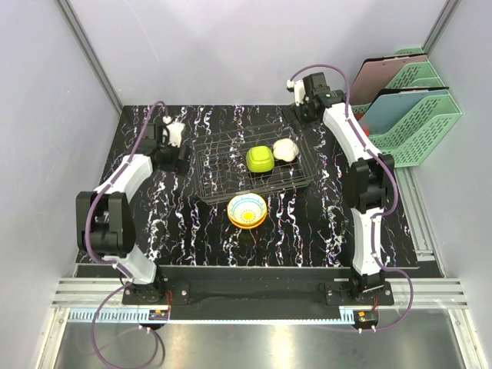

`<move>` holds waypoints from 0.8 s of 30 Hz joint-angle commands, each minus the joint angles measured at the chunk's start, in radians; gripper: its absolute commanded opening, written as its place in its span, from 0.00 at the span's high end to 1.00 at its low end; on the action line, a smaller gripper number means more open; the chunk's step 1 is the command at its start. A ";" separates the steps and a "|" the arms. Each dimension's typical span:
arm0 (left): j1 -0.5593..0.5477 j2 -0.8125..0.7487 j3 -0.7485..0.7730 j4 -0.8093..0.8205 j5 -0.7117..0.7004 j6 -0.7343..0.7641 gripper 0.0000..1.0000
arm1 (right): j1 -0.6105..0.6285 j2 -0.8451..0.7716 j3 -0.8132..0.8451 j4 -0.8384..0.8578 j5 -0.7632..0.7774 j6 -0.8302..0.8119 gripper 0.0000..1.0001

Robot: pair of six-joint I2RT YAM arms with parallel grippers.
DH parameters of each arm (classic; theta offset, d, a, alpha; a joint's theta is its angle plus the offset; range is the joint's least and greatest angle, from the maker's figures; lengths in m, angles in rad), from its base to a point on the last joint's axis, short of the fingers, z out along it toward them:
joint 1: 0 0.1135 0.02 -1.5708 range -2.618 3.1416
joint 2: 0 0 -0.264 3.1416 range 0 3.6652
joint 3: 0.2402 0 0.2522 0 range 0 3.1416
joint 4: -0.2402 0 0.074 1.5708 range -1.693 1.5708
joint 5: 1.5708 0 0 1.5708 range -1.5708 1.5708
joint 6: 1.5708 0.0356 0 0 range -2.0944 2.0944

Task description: Load the bowls into the dish rack

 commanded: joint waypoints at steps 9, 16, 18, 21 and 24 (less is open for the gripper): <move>-0.044 0.150 0.156 0.016 -0.037 -0.029 0.01 | -0.004 -0.197 -0.119 0.144 0.095 -0.002 0.00; -0.061 0.190 0.196 0.018 -0.044 -0.033 0.01 | -0.006 -0.171 -0.196 0.177 0.210 -0.005 0.00; -0.071 0.205 0.217 0.016 -0.046 -0.033 0.01 | -0.009 -0.179 -0.210 0.181 0.207 0.001 0.00; -0.084 0.231 0.248 0.016 -0.050 -0.030 0.01 | -0.013 -0.202 -0.220 0.182 0.212 0.004 0.00; -0.088 0.262 0.289 0.016 -0.053 -0.030 0.01 | -0.018 -0.269 -0.257 0.211 0.229 0.004 0.00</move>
